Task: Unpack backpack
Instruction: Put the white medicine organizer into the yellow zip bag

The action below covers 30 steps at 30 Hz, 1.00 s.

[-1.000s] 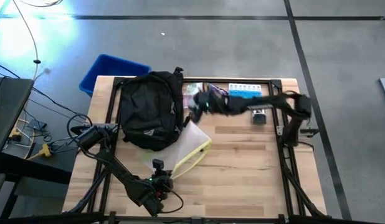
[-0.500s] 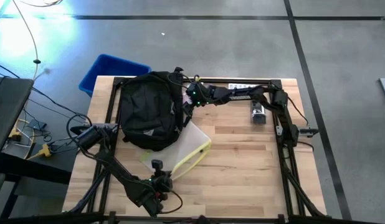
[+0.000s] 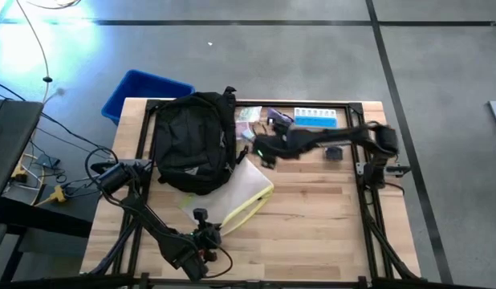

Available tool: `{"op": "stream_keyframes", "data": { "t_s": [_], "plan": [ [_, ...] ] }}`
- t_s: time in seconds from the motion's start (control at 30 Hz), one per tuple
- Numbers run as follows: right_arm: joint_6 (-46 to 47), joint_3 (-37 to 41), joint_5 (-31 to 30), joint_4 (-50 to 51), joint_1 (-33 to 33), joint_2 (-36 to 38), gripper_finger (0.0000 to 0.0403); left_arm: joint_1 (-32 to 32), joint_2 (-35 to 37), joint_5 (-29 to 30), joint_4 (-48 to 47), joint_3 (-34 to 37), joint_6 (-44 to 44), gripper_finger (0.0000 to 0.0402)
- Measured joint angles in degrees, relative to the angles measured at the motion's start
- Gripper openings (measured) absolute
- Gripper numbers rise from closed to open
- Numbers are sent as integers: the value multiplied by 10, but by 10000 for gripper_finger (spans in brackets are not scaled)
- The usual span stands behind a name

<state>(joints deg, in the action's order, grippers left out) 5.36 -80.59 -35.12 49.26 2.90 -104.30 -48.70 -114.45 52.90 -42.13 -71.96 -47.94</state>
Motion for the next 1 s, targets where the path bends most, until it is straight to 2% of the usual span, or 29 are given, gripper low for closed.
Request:
{"op": "stream_keyframes", "data": {
  "t_s": [0.17, 0.3, 0.4, 0.47, 0.57, 0.73, 0.83, 0.9, 1.0],
  "plan": [
    [126, 139, -92, 69, -64, 95, 337, -7, 0, 71, 22, -14, 10, 0],
    [198, 254, -92, 60, -74, 167, 328, 0, 0, 138, 25, -59, 70, 0],
    [188, 305, -88, 27, -40, 201, 325, 17, 0, 189, 25, -88, 118, 0],
    [137, 321, -69, -8, 0, 209, 325, 33, 0, 212, 24, -100, 153, 0],
    [20, 321, -16, -76, 80, 206, 325, 61, 0, 209, 24, -108, 197, 0],
    [-115, 260, 93, -151, 248, 187, 325, 101, 0, 176, 9, -105, 202, 0],
    [-133, 213, 185, -162, 354, 167, 325, 114, 0, 153, -6, -104, 198, 0],
    [-111, 192, 231, -163, 412, 147, 325, 116, 0, 152, -18, -104, 197, 0],
    [-72, 185, 251, -160, 471, 109, 325, 117, 0, 151, -42, -104, 197, 0]
  ]
}}
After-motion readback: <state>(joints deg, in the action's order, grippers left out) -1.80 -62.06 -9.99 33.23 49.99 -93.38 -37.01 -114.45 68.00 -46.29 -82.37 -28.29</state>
